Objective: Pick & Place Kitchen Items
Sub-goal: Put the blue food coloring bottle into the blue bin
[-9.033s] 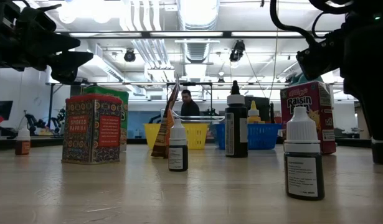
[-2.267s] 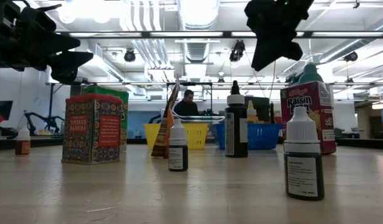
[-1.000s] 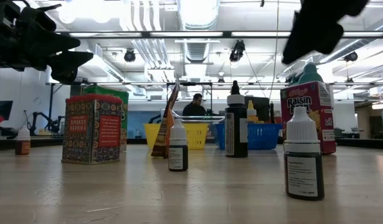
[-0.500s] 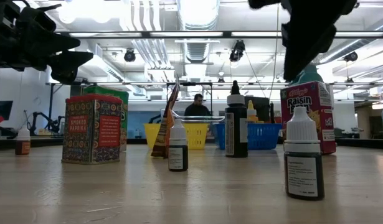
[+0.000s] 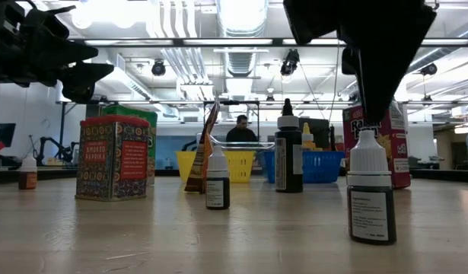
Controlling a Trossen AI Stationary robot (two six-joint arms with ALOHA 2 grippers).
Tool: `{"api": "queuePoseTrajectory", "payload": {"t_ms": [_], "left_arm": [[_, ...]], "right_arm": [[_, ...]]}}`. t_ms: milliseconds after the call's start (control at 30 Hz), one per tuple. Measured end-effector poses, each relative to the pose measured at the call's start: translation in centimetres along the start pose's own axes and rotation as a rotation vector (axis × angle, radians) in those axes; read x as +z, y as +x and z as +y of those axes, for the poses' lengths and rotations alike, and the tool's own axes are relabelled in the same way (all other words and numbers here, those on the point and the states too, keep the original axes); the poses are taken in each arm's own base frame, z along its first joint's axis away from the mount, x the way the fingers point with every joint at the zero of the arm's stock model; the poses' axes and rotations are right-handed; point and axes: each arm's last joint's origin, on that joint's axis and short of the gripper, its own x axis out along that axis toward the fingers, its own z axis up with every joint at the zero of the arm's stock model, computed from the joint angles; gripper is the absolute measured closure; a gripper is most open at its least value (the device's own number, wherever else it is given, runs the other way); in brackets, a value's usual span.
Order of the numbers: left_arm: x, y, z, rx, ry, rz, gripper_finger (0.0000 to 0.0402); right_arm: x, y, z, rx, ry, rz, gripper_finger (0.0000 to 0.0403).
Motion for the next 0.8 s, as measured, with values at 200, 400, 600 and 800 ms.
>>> {"api": "queuePoseTrajectory", "payload": {"t_ms": [200,400,600,800], "left_arm": [[0.0,0.0,0.0,0.000,-0.001,0.001,0.0183],[0.0,0.0,0.0,0.000,-0.003,0.001,0.0183],[0.0,0.0,0.0,0.000,-0.005,0.001,0.0183],[0.0,0.0,0.0,0.000,-0.005,0.001,0.0183]], "right_arm": [[0.0,0.8,0.2,-0.003,-0.045,0.018,0.0247],[0.1,1.2,0.4,-0.002,-0.102,0.007,0.0225],[0.1,1.5,0.4,-0.015,-0.103,-0.006,0.0214],[-0.1,2.5,0.2,-0.009,-0.053,-0.012,0.0213]]}}
